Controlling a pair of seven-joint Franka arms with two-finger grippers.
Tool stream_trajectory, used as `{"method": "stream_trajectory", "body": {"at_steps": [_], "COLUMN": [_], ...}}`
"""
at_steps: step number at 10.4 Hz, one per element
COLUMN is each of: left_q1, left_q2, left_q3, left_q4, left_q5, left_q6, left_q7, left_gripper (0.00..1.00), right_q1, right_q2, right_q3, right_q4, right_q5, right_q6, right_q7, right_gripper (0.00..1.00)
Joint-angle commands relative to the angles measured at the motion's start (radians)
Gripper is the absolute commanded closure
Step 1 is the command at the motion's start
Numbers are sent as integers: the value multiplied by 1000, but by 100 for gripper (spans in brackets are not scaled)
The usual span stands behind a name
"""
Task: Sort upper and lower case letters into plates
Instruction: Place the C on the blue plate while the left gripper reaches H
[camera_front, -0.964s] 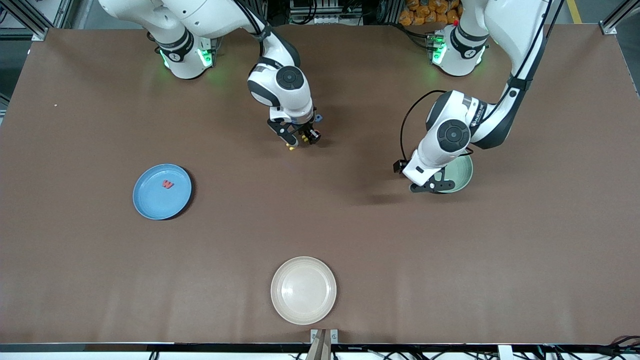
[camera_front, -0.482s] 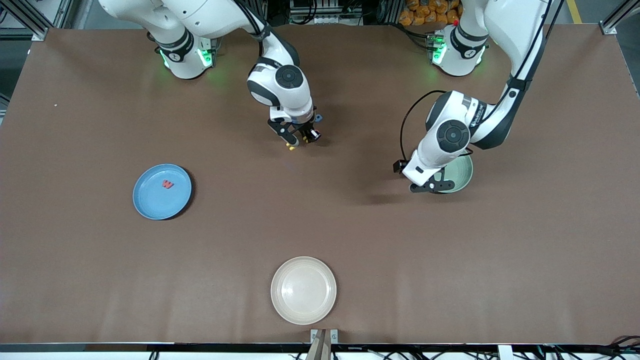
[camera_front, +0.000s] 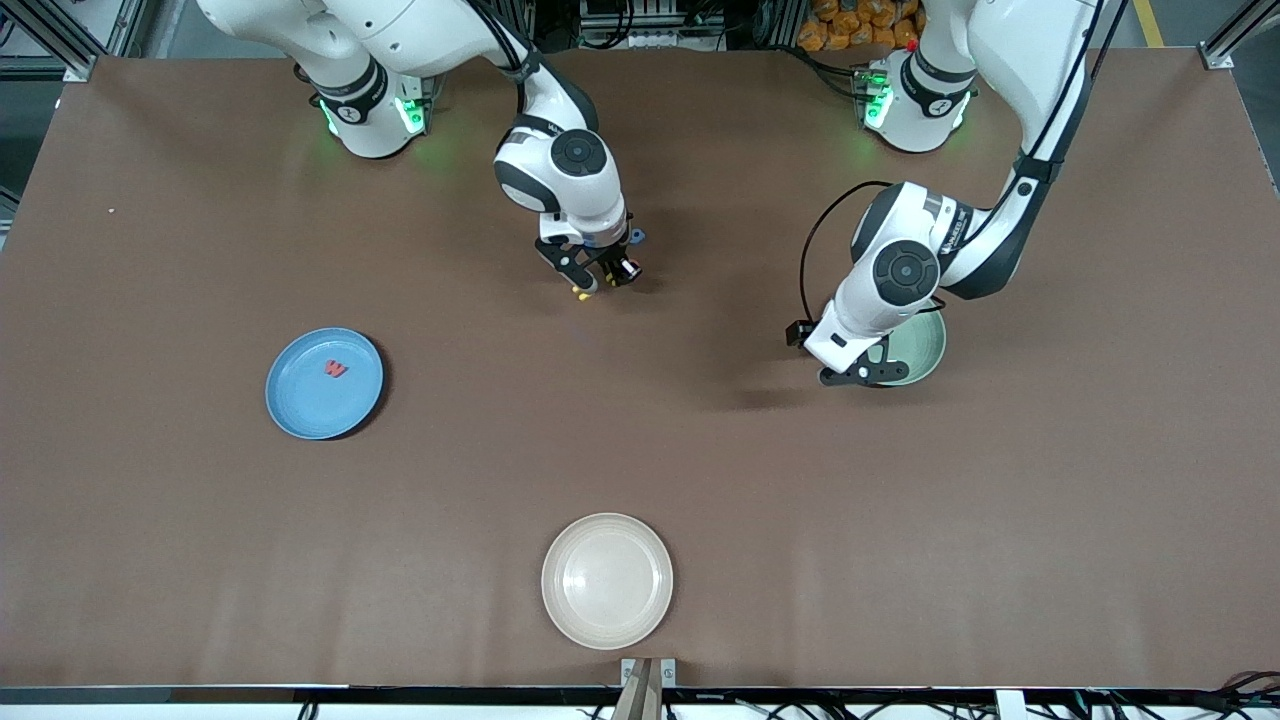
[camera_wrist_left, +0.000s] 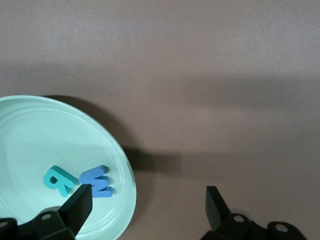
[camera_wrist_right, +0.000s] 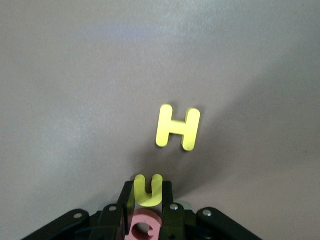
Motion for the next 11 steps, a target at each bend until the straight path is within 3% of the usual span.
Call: {"method": "stream_trajectory", "body": {"at_steps": [1, 5, 8, 11], "left_q1": [-1, -42, -214, -364], "left_q2": [10, 10, 127, 229], "left_q3": [-5, -33, -48, -39], "left_q4": [23, 99, 312, 487], "left_q5": [28, 11, -4, 9], "left_q6": [-13, -46, -68, -68], "left_q7": [-32, -105, -242, -305], "left_gripper": [0, 0, 0, 0], "right_q1": [-99, -252, -369, -525], "right_q2": [-92, -149, -147, -183], "right_q3": [17, 28, -14, -28], "right_q4": [-11, 18, 55, 57], "right_q5": [-25, -9, 10, 82], "right_q6": [-59, -130, -201, -346], "right_q7": [-46, -248, -523, -959], "right_gripper": [100, 100, 100, 100]}}
